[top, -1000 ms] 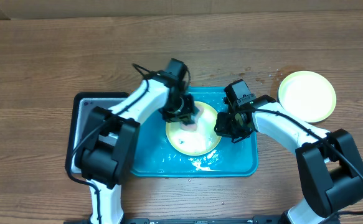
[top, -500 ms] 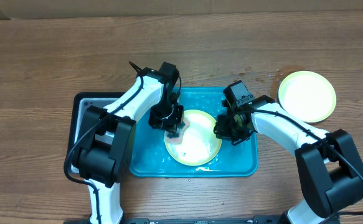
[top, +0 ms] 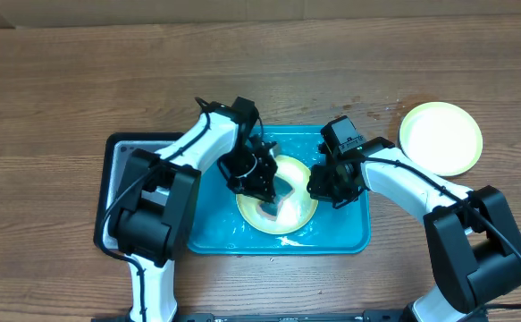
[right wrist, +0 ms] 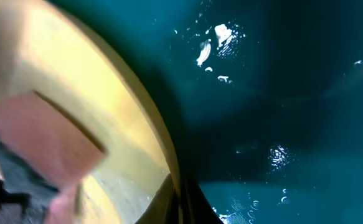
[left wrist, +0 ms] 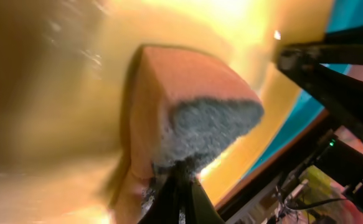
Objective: Clean dirty plates on tray and stack at the side
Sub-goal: 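Scrub the second yellow plate with the sponge while the right gripper holds it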
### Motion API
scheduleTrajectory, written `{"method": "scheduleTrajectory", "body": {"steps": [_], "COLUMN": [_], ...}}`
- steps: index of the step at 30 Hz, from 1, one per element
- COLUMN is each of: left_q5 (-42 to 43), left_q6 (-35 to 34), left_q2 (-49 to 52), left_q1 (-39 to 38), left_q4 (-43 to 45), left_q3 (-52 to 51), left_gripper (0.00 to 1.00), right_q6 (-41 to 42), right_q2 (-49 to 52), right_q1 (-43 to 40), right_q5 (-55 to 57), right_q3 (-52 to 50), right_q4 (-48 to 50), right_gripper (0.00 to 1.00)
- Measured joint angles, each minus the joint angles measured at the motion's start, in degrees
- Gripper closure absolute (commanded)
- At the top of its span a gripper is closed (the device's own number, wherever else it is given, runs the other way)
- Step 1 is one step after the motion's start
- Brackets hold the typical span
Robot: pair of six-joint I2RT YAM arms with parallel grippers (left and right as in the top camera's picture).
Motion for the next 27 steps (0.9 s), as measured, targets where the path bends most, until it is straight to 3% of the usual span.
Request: {"method": "scheduleTrajectory", "body": {"steps": [14, 27], "left_q5": [-0.3, -28.6], "left_q6": [-8.8, -23.4], "left_q2": [0.0, -1.3], "left_q1": [-6.4, -7.1], "left_q4": [8.6, -2.2], "left_q3": [0.0, 1.4], "left_gripper": [0.96, 0.96], "right_q6": [0.5, 0.6], "right_q2": [0.0, 0.0], "right_q1": [-0.1, 0.0], "right_q5": [0.2, -0.2], "right_q3": [0.0, 0.0], "right_q4": [-0.6, -1.0], "right_gripper": [0.96, 0.96]}}
